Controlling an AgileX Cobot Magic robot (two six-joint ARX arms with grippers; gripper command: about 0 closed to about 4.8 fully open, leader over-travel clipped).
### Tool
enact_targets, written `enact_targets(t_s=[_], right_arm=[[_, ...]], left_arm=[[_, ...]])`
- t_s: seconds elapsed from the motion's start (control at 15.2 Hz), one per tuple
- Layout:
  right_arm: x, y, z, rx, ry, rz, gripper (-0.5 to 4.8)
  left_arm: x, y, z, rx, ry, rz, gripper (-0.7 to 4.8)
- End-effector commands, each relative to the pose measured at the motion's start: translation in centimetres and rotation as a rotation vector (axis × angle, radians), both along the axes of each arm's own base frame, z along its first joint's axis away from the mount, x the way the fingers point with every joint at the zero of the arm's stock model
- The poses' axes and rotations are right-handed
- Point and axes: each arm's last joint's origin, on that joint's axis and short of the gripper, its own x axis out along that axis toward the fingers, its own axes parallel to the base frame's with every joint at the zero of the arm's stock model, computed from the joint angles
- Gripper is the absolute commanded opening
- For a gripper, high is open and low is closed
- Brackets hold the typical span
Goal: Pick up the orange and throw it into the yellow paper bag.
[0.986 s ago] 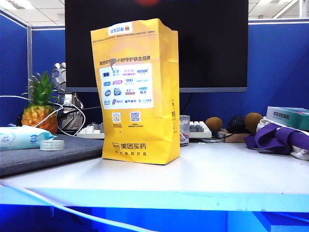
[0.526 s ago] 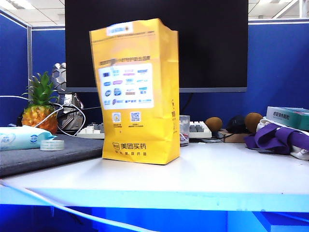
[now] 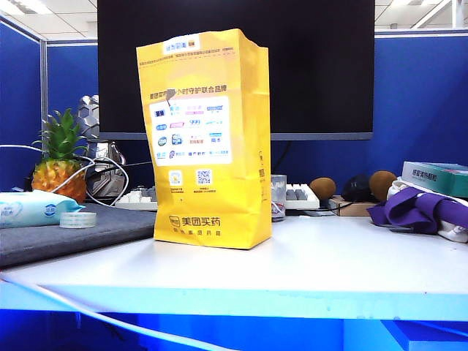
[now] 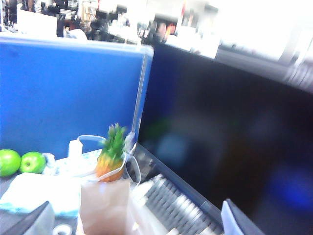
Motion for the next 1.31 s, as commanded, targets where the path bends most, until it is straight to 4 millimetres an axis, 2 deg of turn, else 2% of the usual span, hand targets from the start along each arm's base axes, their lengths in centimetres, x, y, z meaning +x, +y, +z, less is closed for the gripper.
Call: enact_targets(t_s=[0.07,0.2,0.26,0.33,0.46,0.59,0.66,0.72,0.79,0.99,1.18,1.25,1.31], right_arm=[[-8.0,-1.9,1.0,0.043,-0.187,-0.124,4.79],[-12.1,-3.1,-0.9,0.078,-0.242,-0.249,4.79],[-13.5,-3.4,-3.0,0.098,-0.235,-0.252,4.79],[-13.9,-3.5,-5.6,0.105,-0.2,-0.249,4.79],[-13.6,-3.5,-9.9,0.123,-0.123,-0.291,4.79],[-11.9,-3.4,-14.7,0.214,0.012,-0.328,4.79],[-10.4,-3.1,-17.8,0.272,0.117,-0.33,4.79],[-9.8,-2.9,-19.0,0.291,0.154,-0.314,4.79],[-9.0,-2.7,-20.8,0.305,0.185,-0.28,4.79],[-7.9,-2.5,-23.9,0.3,0.237,-0.291,4.79],[-7.5,-2.4,-25.7,0.296,0.25,-0.293,4.79],[-7.4,-2.4,-26.0,0.294,0.255,-0.296,4.79],[-7.4,-2.4,-26.4,0.291,0.262,-0.297,4.79]], left_arm=[[-4.4,2.7,-2.3,-0.104,-0.165,0.017,4.79],[-4.4,2.7,-2.6,-0.108,-0.106,0.025,4.79],[-4.1,2.4,-3.1,-0.074,-0.065,-0.034,4.69],[-4.0,2.2,-3.6,-0.08,-0.01,-0.086,4.34],[-3.7,2.0,-4.1,-0.075,0.041,-0.084,4.28],[-3.5,2.0,-4.4,-0.099,0.083,-0.075,4.25],[-3.4,2.0,-4.9,-0.091,0.134,-0.055,4.25],[-3.3,1.9,-5.2,-0.081,0.164,-0.057,4.22],[-3.3,1.9,-5.6,-0.084,0.213,-0.064,3.94],[-2.7,1.4,-6.8,-0.085,0.284,-0.108,3.92],[-0.8,0.0,-10.1,-0.114,0.4,-0.204,3.92],[-0.5,-0.3,-10.2,-0.143,0.379,-0.24,3.77],[-0.3,-0.3,-9.6,-0.275,0.374,-0.241,3.71]])
